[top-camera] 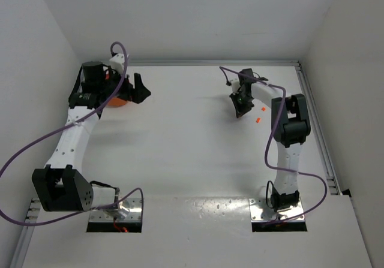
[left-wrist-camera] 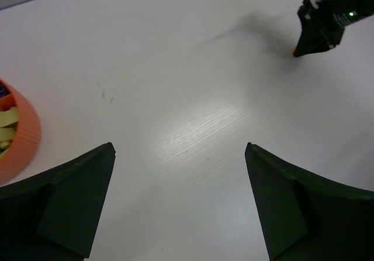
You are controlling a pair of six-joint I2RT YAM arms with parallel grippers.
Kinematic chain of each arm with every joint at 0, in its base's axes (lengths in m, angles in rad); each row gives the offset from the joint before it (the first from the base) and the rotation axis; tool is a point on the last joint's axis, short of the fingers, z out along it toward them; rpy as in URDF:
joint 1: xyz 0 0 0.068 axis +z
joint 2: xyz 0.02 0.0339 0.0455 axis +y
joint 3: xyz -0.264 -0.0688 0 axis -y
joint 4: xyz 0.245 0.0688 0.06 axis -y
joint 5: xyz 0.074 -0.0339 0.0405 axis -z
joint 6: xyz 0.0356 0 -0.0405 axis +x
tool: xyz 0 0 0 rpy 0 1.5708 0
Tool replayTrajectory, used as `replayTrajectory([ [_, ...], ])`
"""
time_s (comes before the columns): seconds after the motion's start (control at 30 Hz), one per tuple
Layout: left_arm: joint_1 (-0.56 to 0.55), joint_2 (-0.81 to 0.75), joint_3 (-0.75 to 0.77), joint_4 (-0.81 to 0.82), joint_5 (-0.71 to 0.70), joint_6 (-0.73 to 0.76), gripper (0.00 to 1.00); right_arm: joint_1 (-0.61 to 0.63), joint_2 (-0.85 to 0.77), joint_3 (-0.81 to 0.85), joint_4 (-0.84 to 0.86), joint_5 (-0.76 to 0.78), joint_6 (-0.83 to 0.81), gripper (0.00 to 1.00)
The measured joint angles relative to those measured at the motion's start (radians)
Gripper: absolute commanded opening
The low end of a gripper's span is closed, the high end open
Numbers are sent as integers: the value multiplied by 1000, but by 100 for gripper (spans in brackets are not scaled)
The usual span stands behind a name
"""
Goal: Sort the legos into containers by color
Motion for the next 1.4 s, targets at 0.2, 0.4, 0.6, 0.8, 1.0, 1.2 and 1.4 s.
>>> replayTrajectory([
  [0.2, 0, -2, -137, 27, 198, 64, 100, -1, -28, 68, -160, -332, 51, 6],
  [0.4, -195, -76, -297, 108, 217, 96, 88, 32, -150, 48, -138, -806, 166, 6],
  [0.6, -436, -87, -345, 181, 114, 99, 66, 85, -246, -136, 45, -1099, 361, 6],
  [0.8, -534, -3, -325, 243, 13, 100, 63, 86, -267, -329, 353, -1263, 682, 6],
  [1.0, -596, 112, -220, 268, -50, 93, 64, 86, -277, -343, 483, -1321, 806, 5],
  [1.2, -652, 141, -185, 281, -78, 89, 68, 86, -284, -344, 550, -1347, 866, 5],
  [1.4, -664, 164, -152, 279, -100, 87, 67, 93, -284, -348, 575, -1355, 887, 5],
])
